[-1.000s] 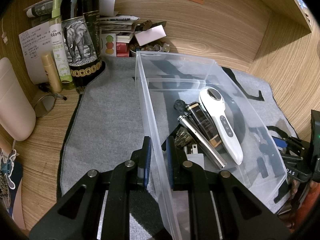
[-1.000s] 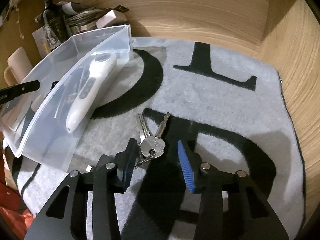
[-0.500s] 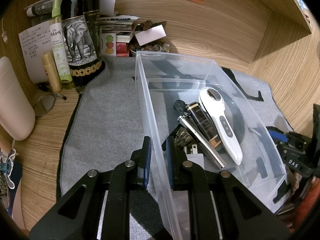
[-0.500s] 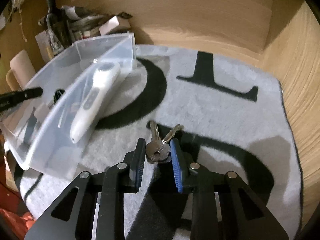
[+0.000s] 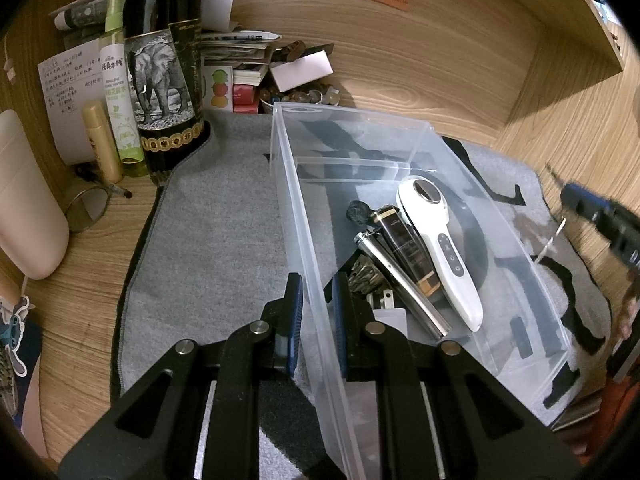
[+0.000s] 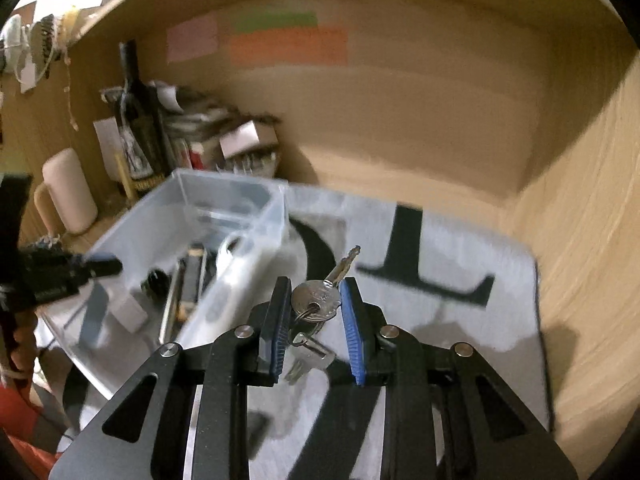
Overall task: Organize rigid objects
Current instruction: 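Carry the keys into the clear box and open the right gripper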
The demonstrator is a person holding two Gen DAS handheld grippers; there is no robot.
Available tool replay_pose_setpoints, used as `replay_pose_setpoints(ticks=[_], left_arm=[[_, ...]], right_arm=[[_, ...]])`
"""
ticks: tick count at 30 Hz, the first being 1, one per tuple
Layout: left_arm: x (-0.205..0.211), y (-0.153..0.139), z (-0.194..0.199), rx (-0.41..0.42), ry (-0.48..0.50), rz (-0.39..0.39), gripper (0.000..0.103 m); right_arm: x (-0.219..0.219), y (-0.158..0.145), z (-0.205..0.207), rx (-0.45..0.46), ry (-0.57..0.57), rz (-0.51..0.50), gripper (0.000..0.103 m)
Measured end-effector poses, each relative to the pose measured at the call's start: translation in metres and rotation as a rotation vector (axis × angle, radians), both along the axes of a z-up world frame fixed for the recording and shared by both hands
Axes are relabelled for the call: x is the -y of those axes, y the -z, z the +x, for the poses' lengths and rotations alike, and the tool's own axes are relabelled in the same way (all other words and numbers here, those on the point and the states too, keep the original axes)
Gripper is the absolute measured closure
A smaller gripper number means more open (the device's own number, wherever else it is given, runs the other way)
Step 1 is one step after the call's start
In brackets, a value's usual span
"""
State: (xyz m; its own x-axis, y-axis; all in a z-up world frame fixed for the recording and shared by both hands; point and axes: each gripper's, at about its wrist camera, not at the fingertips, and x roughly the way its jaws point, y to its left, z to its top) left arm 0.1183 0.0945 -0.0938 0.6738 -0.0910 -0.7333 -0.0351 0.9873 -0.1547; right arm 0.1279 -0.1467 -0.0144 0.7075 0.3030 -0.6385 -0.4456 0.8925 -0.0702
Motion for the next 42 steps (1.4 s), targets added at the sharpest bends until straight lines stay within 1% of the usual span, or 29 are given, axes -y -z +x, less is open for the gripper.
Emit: replay_pose_setpoints(ticks=[8,13,16,21,24,28,33,39,40,42], left_arm=[[-0.002,0.000,-0.001,0.001,0.001,-0.002,0.090],[-0.002,0.000,-0.001,0.003,0.000,-0.005,0.090],[-0.002,0.000,-0.001,0.004,-0.001,-0.009,0.090],[-0.003,0.000,-0.001,0.005,0.000,-0.012,0.090],[-0.003,0.000,-0.001,0.005,0.000,-0.012,0.090],[-0.003,0.000,-0.001,0.005,-0.001,-0.015,0.090],[-0.003,0.000,-0.001,0.005,-0.002,-0.016,0.090],[-0.004,0.000,-0.001,0.005,-0.001,-0.015,0.090],[-0.004,0.000,-0.001,0.005,-0.001,-0.015,0.090],[-0.003,0.000,-0.001,0.004,0.000,-0.016,0.090]], right_arm=[[-0.037,-0.040,-0.002,0.114,-0.093,0.026,0.080],[-0.066,-0.050,-0.001,0.128,-0.175,0.062,0.080],[-0.084,-0.040,0.002,0.095,-0.218,0.048,0.080],[-0.111,-0.011,0.013,-0.003,-0.267,0.024,0.080],[-0.123,0.009,0.018,-0.067,-0.293,-0.014,0.080],[-0.128,0.028,0.022,-0.135,-0.315,-0.063,0.080],[-0.129,0.038,0.023,-0.187,-0.334,-0.102,0.080],[-0.125,0.039,0.028,-0.202,-0.329,-0.099,0.080],[-0.124,0.038,0.028,-0.201,-0.328,-0.094,0.079],[-0.122,0.036,0.029,-0.193,-0.322,-0.089,0.072]])
